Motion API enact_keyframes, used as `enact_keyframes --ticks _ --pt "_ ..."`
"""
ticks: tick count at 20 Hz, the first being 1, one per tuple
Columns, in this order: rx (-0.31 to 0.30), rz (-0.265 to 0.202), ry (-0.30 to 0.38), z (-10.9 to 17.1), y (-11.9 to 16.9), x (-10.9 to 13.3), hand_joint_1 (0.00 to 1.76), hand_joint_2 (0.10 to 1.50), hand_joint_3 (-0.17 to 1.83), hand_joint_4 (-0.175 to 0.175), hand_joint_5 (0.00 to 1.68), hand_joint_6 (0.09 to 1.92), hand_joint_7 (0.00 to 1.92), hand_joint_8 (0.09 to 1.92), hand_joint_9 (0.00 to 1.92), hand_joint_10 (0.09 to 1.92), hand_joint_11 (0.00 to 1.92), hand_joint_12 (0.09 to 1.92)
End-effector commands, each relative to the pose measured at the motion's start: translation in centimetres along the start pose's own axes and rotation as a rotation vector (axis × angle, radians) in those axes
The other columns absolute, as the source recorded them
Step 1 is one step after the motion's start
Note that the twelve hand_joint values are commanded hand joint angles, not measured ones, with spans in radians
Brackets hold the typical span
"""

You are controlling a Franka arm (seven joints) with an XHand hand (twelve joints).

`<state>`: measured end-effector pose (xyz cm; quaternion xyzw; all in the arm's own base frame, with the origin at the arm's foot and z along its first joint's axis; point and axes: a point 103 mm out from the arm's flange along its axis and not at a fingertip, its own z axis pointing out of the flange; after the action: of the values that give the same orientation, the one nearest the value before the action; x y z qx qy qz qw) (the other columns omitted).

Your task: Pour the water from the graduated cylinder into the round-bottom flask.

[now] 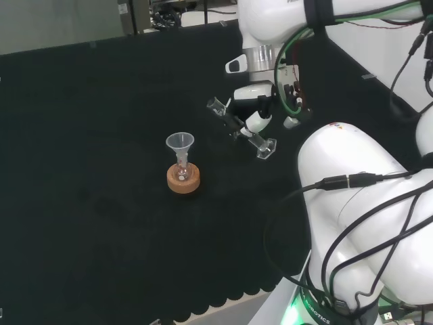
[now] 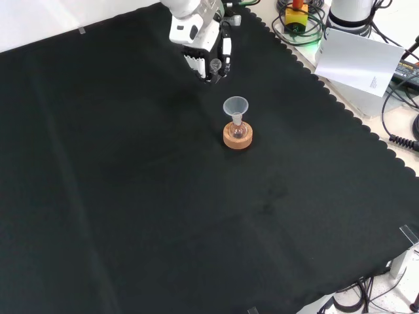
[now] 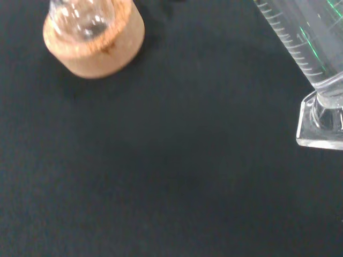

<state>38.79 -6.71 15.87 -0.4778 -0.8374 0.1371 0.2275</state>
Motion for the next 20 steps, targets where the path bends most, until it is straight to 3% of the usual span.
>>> enact_keyframes --ticks 1,15,20 --pt "0.129 0.036 -0.104 -0.4 -0.9 0.1 1.15 1.12 -0.02 -0.145 1.0 0.99 1.27 0.31 1.43 0.09 1.3 0.72" --pt "0.297 0.055 -0.225 -1.3 0.3 3.9 1.15 1.12 -0.02 -0.145 1.0 0.99 1.28 0.31 1.44 0.09 1.31 0.71" --pt "0.323 0.061 -0.234 -1.5 0.7 4.7 1.15 1.12 -0.02 -0.145 1.0 0.99 1.28 0.31 1.44 0.09 1.31 0.71"
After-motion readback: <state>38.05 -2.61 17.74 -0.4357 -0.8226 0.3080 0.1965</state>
